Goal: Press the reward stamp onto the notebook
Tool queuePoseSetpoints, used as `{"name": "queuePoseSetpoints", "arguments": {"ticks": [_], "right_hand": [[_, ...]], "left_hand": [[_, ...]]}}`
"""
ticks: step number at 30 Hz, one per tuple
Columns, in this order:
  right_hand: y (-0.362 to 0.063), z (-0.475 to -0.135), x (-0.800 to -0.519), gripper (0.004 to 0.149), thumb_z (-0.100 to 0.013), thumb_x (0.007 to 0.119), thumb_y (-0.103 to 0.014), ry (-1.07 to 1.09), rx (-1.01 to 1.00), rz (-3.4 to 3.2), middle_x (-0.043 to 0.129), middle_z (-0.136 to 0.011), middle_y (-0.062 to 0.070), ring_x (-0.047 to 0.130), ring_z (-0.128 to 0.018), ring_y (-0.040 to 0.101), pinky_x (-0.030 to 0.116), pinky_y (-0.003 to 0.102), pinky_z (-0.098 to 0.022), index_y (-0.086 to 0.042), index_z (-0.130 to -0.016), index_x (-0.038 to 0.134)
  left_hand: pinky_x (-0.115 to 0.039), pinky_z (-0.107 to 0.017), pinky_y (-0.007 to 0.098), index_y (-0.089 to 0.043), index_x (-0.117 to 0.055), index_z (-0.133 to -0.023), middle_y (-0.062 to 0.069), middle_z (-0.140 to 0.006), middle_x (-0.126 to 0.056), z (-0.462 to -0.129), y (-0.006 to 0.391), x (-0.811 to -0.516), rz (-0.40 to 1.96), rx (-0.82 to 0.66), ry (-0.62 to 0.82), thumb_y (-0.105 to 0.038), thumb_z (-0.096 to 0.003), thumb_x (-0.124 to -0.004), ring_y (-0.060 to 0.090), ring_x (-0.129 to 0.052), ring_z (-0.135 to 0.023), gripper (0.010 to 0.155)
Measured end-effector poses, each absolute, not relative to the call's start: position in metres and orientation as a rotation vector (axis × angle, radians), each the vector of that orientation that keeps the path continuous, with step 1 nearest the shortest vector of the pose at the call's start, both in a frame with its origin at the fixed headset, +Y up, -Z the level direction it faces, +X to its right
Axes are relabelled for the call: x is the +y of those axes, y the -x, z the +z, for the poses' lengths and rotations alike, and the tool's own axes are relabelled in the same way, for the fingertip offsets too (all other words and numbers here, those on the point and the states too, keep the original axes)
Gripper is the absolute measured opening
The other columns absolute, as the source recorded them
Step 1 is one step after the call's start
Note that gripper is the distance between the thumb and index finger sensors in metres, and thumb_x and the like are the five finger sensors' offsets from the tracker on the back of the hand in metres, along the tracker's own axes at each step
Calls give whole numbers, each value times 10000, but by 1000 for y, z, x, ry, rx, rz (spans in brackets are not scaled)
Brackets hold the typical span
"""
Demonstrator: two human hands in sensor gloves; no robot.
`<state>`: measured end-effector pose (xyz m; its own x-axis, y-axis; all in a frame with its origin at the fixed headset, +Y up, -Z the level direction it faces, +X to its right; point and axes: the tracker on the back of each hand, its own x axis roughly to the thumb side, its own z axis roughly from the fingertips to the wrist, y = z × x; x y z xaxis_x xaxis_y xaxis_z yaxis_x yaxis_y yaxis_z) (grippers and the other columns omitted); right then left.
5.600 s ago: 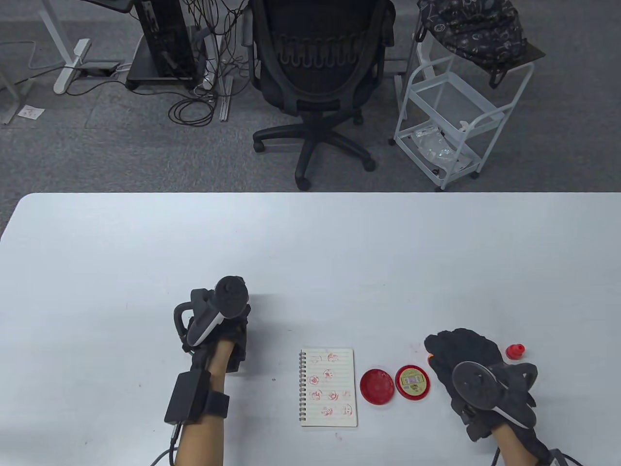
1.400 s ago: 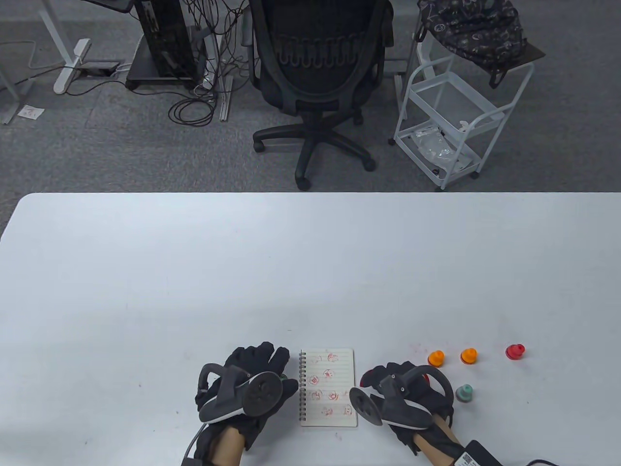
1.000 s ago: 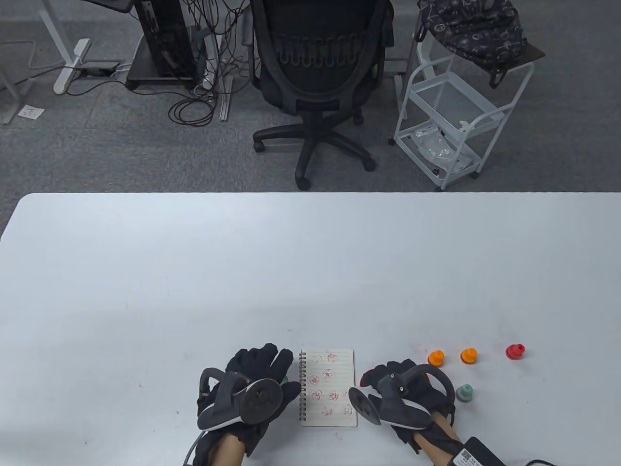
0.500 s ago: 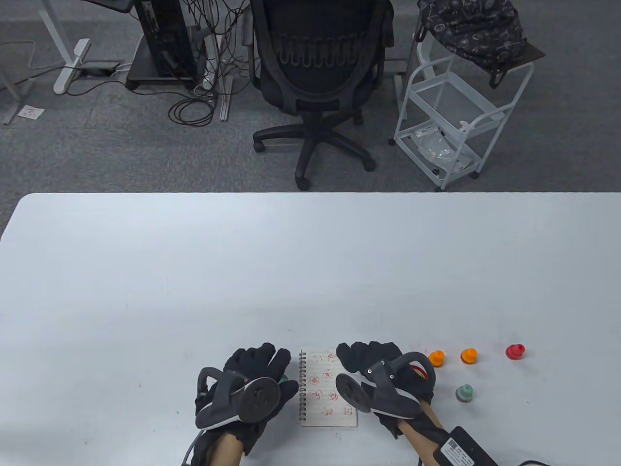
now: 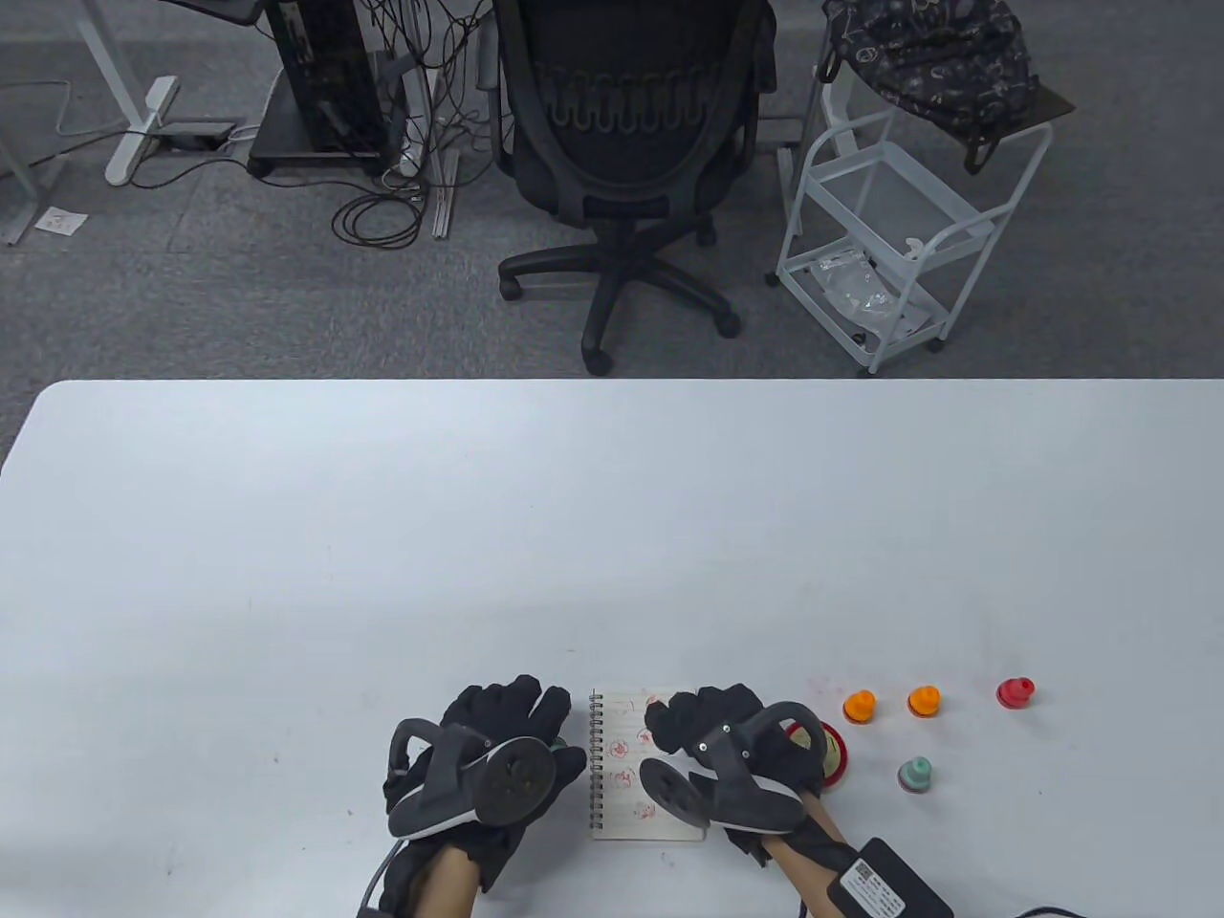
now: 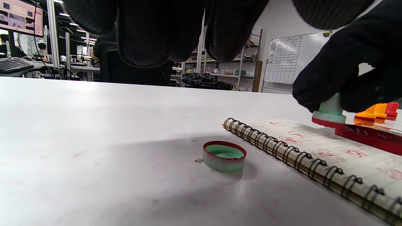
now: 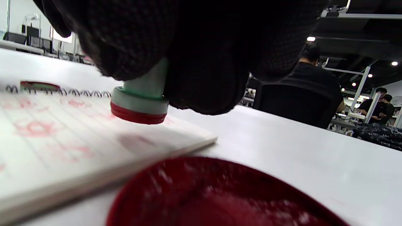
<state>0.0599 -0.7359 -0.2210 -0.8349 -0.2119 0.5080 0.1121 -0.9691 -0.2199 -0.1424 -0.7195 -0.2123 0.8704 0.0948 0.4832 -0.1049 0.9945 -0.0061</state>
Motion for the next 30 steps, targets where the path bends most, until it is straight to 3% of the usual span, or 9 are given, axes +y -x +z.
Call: {"name": "queuePoseSetpoints", "arguments": {"ticks": [8, 23, 30], "right_hand": [[-51, -226, -739, 463, -254, 859, -301, 782, 164, -2812, 986, -710, -13, 1057, -509, 173, 884, 362, -475, -288, -716, 877], [-35, -257, -731, 453, -226, 883, -318, 698, -270, -2774, 994, -693, -43, 1064, -506, 149, 891, 344, -478, -316, -679, 898], [-25, -263, -731, 446, -220, 888, -322, 667, -357, -2691, 994, -694, -48, 1068, -507, 145, 895, 342, -478, -321, -666, 903]], "left_hand": [[-619, -652, 666, -122, -766, -1049, 212, -1061, -718, -213, 142, -720, 98, -499, 3, -560, -525, -679, 498, -792, -849, 688], [-625, -649, 663, -120, -768, -1047, 213, -1055, -727, -213, 142, -721, 102, -495, 41, -555, -528, -676, 496, -800, -842, 684], [-629, -648, 662, -121, -768, -1047, 212, -1054, -731, -213, 142, -721, 102, -496, 44, -551, -529, -677, 495, -805, -839, 680]]}}
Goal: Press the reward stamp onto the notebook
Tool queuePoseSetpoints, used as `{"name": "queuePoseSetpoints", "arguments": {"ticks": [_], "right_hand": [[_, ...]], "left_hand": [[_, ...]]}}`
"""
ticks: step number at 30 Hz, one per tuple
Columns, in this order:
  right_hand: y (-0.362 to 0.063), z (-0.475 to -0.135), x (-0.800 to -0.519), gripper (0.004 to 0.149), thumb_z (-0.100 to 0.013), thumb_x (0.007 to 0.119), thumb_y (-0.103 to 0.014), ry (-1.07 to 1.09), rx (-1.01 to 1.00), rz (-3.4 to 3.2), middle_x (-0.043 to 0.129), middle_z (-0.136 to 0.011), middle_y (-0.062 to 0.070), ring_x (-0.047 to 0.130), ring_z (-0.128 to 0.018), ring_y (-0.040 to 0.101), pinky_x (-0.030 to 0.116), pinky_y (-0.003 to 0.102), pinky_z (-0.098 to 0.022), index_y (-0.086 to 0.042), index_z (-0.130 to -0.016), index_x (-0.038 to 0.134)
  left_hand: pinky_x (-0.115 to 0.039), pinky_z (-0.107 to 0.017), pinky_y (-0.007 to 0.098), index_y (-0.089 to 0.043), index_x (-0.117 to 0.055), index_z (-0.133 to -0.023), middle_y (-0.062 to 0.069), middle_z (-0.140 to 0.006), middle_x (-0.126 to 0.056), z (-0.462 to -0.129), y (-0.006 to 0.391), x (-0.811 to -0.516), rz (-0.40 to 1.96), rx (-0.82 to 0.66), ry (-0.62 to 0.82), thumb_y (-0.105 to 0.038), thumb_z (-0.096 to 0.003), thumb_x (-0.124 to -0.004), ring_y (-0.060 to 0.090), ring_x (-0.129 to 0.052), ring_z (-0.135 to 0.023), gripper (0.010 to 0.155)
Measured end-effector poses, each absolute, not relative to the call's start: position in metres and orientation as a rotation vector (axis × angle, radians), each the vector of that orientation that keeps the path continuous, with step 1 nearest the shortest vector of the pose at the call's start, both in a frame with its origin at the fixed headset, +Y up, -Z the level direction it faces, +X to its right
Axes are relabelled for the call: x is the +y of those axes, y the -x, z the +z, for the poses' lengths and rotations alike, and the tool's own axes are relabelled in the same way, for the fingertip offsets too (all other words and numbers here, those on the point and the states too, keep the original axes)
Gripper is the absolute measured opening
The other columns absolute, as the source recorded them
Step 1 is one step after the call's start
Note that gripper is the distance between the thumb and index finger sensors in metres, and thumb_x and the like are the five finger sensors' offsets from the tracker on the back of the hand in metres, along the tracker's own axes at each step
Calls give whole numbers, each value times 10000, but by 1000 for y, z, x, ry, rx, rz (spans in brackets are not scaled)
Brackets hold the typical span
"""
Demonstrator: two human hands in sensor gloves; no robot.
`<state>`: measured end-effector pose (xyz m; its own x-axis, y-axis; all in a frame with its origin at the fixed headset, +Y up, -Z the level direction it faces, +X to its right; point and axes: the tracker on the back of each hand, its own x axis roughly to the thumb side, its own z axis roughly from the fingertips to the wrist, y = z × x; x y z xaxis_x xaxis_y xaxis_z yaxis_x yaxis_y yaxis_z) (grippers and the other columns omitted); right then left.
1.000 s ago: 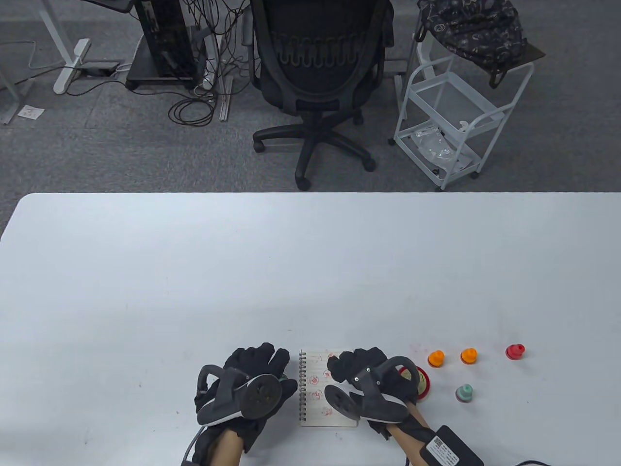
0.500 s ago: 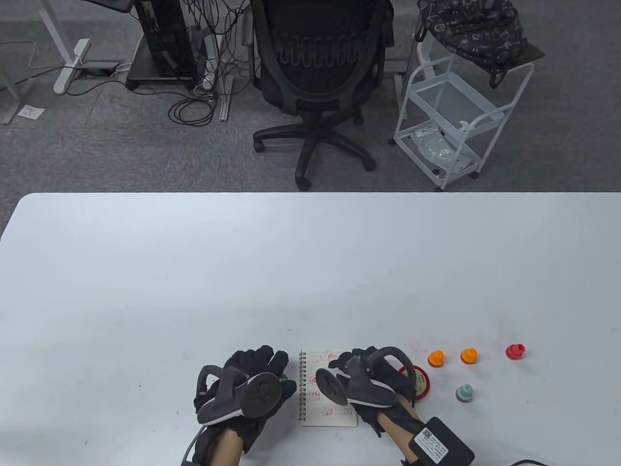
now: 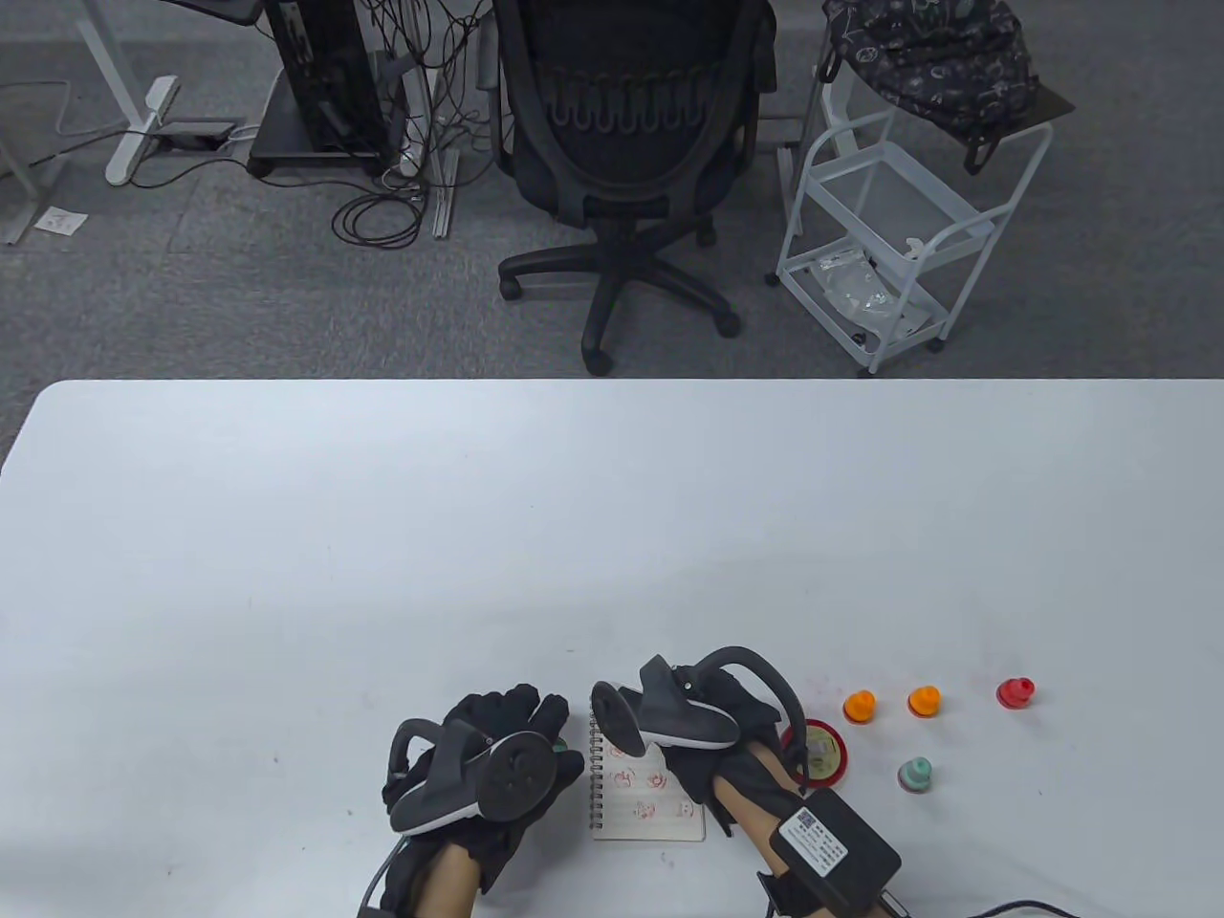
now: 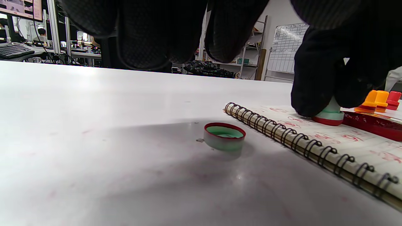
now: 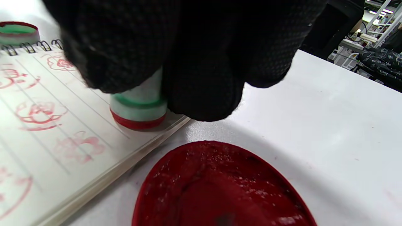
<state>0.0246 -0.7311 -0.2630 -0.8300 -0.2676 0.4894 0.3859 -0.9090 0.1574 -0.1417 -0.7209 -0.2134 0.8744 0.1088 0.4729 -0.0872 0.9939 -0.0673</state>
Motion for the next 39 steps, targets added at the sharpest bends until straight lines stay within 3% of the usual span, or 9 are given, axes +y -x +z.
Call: {"name": "queuePoseSetpoints", "arguments": {"ticks": [23, 28, 31, 34, 39], "right_hand": [[-19, -256, -732, 432, -214, 887, -323, 683, -275, -2615, 993, -692, -69, 1069, -517, 135, 897, 330, -482, -341, -645, 908], [-20, -256, -732, 432, -219, 886, -320, 687, -280, -2627, 990, -696, -62, 1065, -519, 140, 892, 335, -484, -337, -650, 905], [-23, -246, -736, 436, -253, 861, -317, 689, -212, -2627, 961, -730, -46, 1040, -549, 158, 867, 351, -507, -327, -689, 871], [-35, -232, -739, 437, -279, 841, -322, 751, -8, -2659, 943, -756, -46, 1032, -572, 160, 856, 366, -520, -331, -715, 848], [-69, -220, -724, 448, -295, 845, -330, 724, 150, -2867, 965, -759, -31, 1054, -564, 159, 871, 371, -496, -319, -742, 865]], "left_hand": [[-634, -645, 659, -120, -771, -1044, 210, -1050, -736, -214, 143, -722, 105, -485, 70, -539, -529, -686, 491, -811, -835, 670], [-648, -641, 649, -123, -792, -1026, 198, -1039, -752, -215, 145, -721, 92, -473, 45, -465, -537, -693, 479, -828, -824, 605], [-648, -640, 650, -121, -789, -1027, 200, -1039, -751, -215, 149, -721, 114, -460, 45, -467, -536, -695, 479, -827, -825, 608], [-643, -642, 652, -120, -776, -1039, 203, -1046, -742, -215, 153, -722, 128, -447, 64, -476, -531, -708, 483, -821, -829, 624], [-629, -650, 658, -124, -724, -1075, 210, -1069, -705, -216, 151, -726, 110, -455, 116, -501, -516, -738, 490, -796, -851, 674]]}}
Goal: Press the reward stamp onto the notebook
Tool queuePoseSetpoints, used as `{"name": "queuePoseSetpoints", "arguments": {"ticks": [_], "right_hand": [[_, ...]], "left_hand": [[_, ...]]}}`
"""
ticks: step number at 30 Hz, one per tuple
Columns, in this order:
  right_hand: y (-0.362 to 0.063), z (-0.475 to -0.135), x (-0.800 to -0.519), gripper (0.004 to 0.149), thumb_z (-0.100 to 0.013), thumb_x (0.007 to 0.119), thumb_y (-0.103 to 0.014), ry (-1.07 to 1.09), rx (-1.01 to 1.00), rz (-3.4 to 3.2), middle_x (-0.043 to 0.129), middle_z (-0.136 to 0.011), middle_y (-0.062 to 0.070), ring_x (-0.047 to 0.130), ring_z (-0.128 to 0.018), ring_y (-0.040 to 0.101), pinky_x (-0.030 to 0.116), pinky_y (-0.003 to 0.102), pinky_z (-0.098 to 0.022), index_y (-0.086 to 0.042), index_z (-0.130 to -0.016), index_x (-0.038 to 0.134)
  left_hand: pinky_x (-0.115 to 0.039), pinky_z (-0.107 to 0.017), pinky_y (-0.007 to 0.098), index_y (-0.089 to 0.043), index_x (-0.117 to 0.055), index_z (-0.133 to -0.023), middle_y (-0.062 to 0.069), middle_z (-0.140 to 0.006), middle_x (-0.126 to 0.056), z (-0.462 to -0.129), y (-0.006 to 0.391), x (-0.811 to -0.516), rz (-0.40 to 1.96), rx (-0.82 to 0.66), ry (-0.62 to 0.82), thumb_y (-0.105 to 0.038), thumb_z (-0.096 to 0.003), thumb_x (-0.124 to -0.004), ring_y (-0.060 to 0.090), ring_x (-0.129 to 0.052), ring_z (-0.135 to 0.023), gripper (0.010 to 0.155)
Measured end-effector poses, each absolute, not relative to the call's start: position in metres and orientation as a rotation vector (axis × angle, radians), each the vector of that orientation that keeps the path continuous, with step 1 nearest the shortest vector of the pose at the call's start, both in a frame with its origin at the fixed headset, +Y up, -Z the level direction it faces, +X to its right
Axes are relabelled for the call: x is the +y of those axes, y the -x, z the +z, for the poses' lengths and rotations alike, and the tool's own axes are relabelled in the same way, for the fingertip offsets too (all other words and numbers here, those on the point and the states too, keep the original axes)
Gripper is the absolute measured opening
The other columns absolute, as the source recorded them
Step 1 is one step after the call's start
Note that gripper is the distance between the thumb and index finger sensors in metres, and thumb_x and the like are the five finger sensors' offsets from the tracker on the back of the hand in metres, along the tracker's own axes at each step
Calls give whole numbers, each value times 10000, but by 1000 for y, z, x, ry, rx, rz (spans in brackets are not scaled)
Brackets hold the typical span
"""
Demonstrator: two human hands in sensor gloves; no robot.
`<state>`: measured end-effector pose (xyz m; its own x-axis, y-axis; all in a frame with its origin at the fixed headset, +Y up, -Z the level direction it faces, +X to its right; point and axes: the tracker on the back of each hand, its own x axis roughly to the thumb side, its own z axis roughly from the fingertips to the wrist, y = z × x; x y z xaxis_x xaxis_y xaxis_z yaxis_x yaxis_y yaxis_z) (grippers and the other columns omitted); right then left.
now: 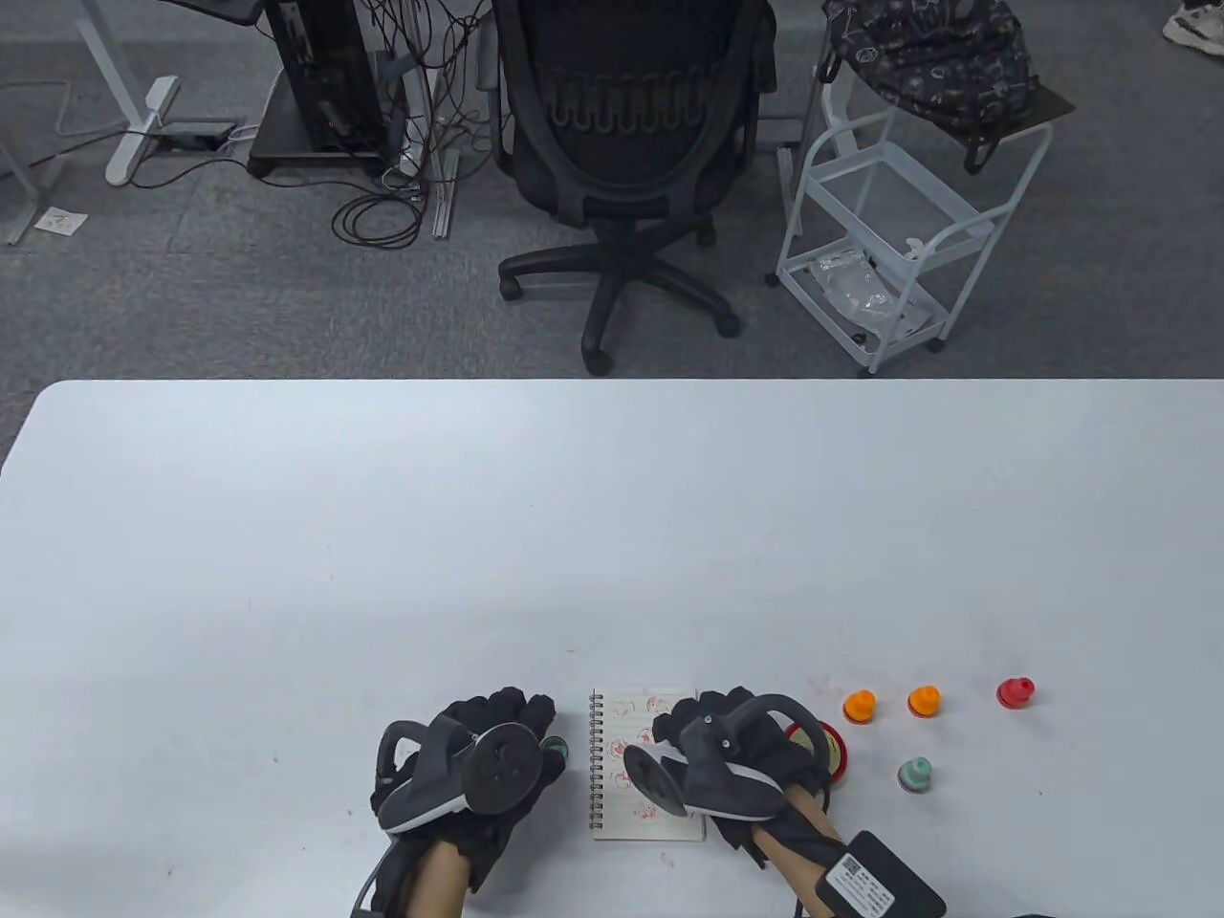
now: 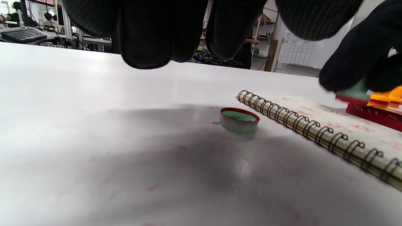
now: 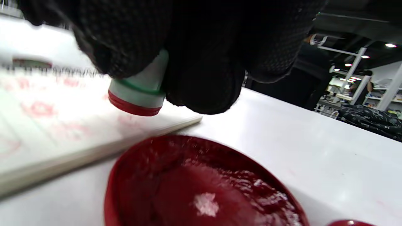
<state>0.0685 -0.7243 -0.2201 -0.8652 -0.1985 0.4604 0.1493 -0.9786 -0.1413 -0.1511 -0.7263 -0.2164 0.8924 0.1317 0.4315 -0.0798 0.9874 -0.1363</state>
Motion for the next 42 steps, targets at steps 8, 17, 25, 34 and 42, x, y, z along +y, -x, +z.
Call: {"name": "queuePoseSetpoints", "arguments": {"ticks": [8, 17, 25, 34, 42], "right_hand": [[-116, -200, -706, 449, -307, 841, -337, 801, 351, -3244, 968, -759, -14, 1051, -554, 165, 870, 369, -481, -307, -754, 866], [-128, -194, -692, 449, -312, 838, -340, 860, 445, -3323, 965, -761, -9, 1048, -556, 167, 869, 368, -476, -303, -759, 864], [-131, -197, -694, 450, -315, 838, -340, 852, 415, -3331, 965, -763, -7, 1048, -556, 167, 867, 370, -479, -301, -762, 864], [-125, -197, -696, 450, -315, 837, -341, 891, 408, -3281, 966, -761, -8, 1049, -552, 165, 867, 368, -479, -302, -762, 864], [-124, -196, -696, 450, -316, 836, -343, 895, 401, -3274, 966, -762, -8, 1049, -555, 164, 868, 368, -478, -302, -763, 864]], "left_hand": [[-617, -658, 653, -133, -661, -1096, 202, -1093, -647, -221, 155, -735, 81, -411, 171, -525, -452, -836, 468, -776, -857, 774], [-606, -661, 639, -147, -597, -1108, 180, -1082, -618, -227, 151, -746, 35, -395, 227, -482, -447, -858, 425, -768, -827, 786], [-584, -666, 634, -149, -608, -1100, 172, -1056, -612, -238, 141, -760, 14, -384, 307, -470, -460, -847, 408, -721, -798, 755], [-569, -656, 652, -171, -632, -1061, 172, -1014, -628, -243, 139, -765, 72, -328, 294, -421, -458, -850, 418, -711, -752, 688], [-578, -647, 660, -168, -667, -1029, 180, -993, -660, -243, 137, -766, 74, -321, 271, -376, -457, -845, 428, -729, -735, 635]]}}
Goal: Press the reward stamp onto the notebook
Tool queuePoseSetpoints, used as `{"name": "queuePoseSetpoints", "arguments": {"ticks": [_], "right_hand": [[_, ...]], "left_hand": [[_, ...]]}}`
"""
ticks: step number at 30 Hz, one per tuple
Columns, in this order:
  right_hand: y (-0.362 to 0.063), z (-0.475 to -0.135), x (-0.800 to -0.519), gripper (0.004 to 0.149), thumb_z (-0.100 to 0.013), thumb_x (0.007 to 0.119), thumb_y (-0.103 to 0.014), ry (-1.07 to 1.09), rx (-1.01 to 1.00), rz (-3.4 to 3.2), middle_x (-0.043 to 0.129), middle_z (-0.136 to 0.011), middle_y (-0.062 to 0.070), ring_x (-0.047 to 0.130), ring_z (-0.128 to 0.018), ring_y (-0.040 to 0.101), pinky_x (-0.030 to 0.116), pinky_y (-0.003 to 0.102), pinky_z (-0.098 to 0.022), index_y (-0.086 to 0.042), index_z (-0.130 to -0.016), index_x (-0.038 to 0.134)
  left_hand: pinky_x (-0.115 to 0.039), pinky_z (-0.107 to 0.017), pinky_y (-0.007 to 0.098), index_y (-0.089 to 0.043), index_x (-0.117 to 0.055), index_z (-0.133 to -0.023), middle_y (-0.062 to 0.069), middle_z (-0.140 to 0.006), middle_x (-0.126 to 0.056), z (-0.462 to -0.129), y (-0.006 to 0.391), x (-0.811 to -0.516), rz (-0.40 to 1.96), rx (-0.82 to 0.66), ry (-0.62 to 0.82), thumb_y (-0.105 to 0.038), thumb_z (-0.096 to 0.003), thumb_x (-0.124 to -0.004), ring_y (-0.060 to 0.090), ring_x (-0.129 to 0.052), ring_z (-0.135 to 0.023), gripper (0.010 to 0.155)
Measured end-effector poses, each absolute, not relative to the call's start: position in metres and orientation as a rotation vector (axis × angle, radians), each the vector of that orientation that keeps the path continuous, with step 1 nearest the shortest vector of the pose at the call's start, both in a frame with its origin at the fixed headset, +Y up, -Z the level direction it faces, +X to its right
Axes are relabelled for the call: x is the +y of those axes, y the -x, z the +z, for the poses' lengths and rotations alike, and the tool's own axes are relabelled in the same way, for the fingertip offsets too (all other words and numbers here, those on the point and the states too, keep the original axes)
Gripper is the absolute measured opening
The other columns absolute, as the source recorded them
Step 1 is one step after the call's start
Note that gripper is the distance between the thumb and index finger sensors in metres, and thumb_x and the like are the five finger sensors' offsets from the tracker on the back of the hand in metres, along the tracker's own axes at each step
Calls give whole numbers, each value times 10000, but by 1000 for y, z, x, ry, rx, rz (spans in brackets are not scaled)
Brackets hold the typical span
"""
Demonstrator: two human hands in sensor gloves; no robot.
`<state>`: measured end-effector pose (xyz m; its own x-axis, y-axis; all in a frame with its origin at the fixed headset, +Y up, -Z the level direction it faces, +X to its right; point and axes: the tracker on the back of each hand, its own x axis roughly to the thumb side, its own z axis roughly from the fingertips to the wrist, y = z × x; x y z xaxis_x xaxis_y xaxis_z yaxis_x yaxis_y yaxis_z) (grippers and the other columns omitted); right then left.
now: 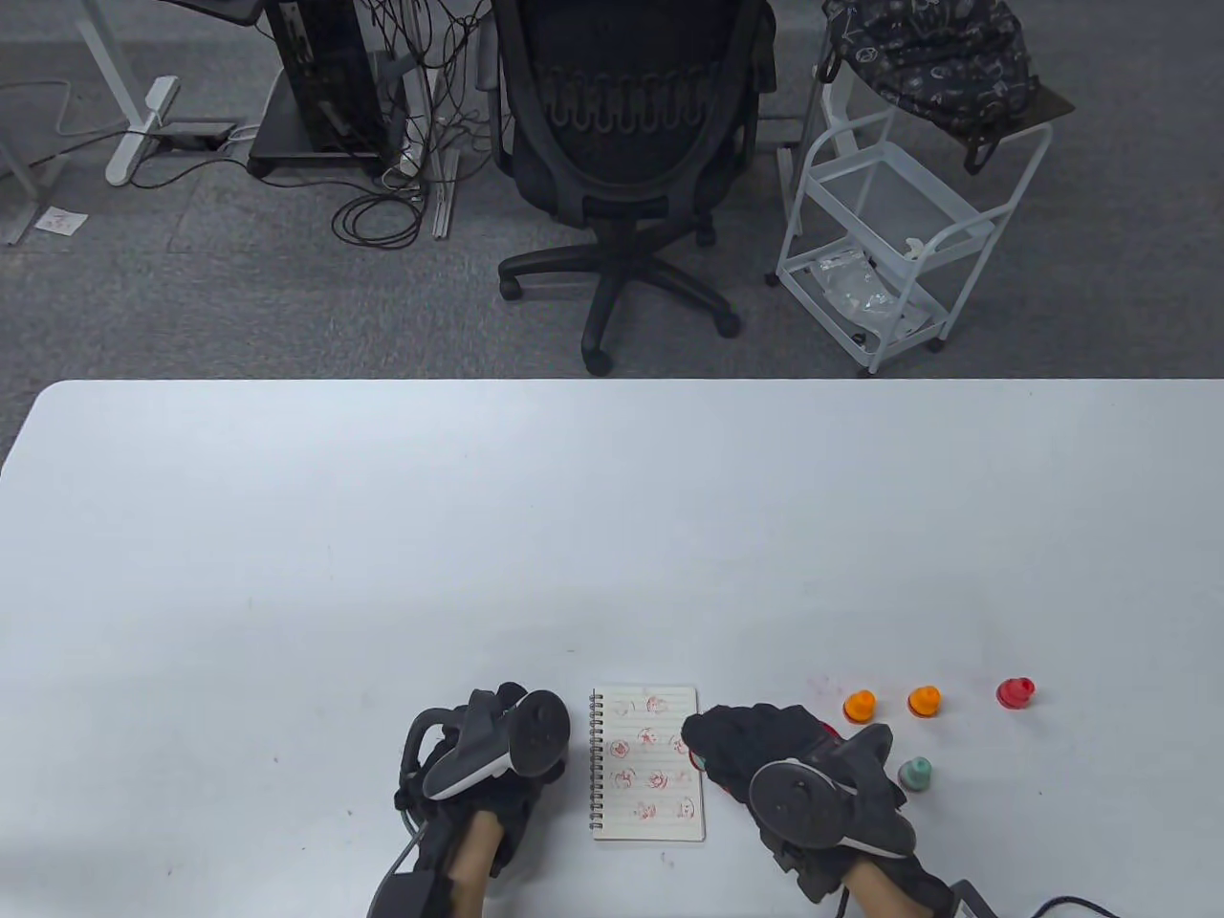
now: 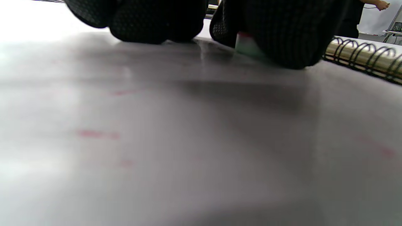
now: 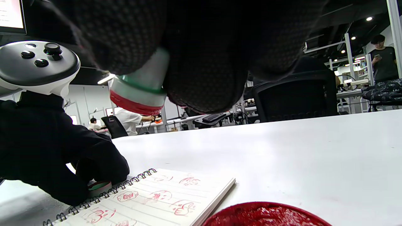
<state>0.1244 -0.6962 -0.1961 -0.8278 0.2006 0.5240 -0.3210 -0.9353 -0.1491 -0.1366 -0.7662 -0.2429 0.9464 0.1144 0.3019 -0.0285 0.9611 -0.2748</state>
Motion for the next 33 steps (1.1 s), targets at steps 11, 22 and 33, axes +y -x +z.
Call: {"name": "queuePoseSetpoints", "arguments": {"ticks": [11, 22, 33], "right_hand": [[-124, -196, -696, 452, -316, 837, -341, -760, -321, 2760, 966, -762, -6, 1049, -556, 166, 867, 370, -479, -302, -765, 863], [-122, -197, -697, 457, -312, 839, -347, -783, -294, 2702, 974, -748, -1, 1059, -530, 156, 881, 352, -463, -296, -766, 864], [-119, -195, -694, 484, -312, 838, -349, -723, -260, 2483, 982, -729, 14, 1066, -502, 154, 895, 346, -439, -273, -790, 848]], "left_hand": [[-740, -579, 593, -161, -681, -1001, 117, -928, -841, -238, 148, -754, 294, -312, 154, -200, -443, -890, 385, -919, -685, 598], [-698, -602, 589, -142, -686, -1000, 57, -858, -828, -233, 133, -753, 621, -555, 191, -192, -443, -900, 328, -876, -646, 599], [-691, -602, 604, -48, -652, -1020, 75, -852, -820, -222, 110, -743, 784, -679, 197, -261, -463, -867, 325, -879, -632, 634]]}}
